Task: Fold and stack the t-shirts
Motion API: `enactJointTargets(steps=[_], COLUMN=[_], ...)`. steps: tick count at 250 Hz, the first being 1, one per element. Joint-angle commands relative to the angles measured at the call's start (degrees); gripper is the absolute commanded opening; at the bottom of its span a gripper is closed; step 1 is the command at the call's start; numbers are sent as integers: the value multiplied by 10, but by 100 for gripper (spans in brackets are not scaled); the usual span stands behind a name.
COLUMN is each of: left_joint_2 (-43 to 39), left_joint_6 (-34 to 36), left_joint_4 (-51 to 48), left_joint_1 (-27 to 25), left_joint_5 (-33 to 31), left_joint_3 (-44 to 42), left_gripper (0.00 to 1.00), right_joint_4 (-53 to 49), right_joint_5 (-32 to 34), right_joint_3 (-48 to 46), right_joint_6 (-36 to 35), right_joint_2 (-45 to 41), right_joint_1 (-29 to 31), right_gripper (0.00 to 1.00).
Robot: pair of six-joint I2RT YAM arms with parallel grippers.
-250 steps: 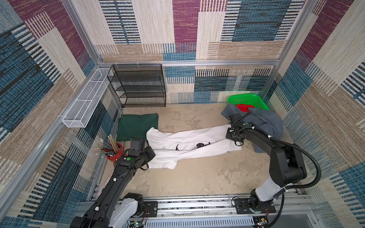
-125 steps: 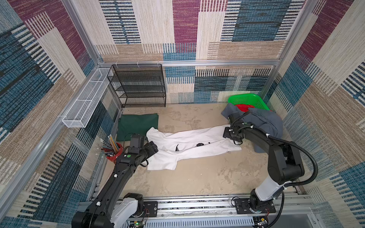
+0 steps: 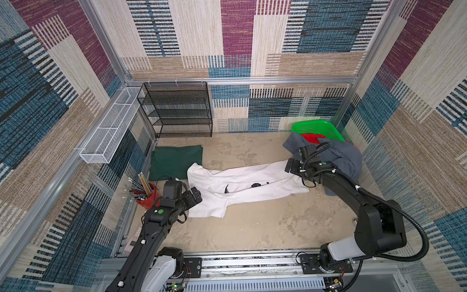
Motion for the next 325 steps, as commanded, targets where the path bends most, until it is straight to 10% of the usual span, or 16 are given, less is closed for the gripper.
enactJointTargets(steps=[1,116,190,235,325], left_joint_2=[-7,-11,25,36,43], left_joint_6=[-21,-36,-12,-20,-11], left_joint_4=[-11,19,56,63,38], left_joint_1=[0,0,0,0,0], left_joint_5=[26,8,9,-3,-17], left_joint_3=[-21,-99,-122,-132,-112], left_gripper=[98,100,80,45,37], right_joint_4=[18,32,44,43,48], right_joint_5=[-10,-58,-64,-63,-66], right_joint_3=[-3,-4,-25,-26,-29], right_joint_6=[16,21,21,19,18], right_joint_2=[-6,-4,-19,-16,-12], right_joint_1=[0,-1,-2,-3,-3], right_gripper=[98,98,99,99,99])
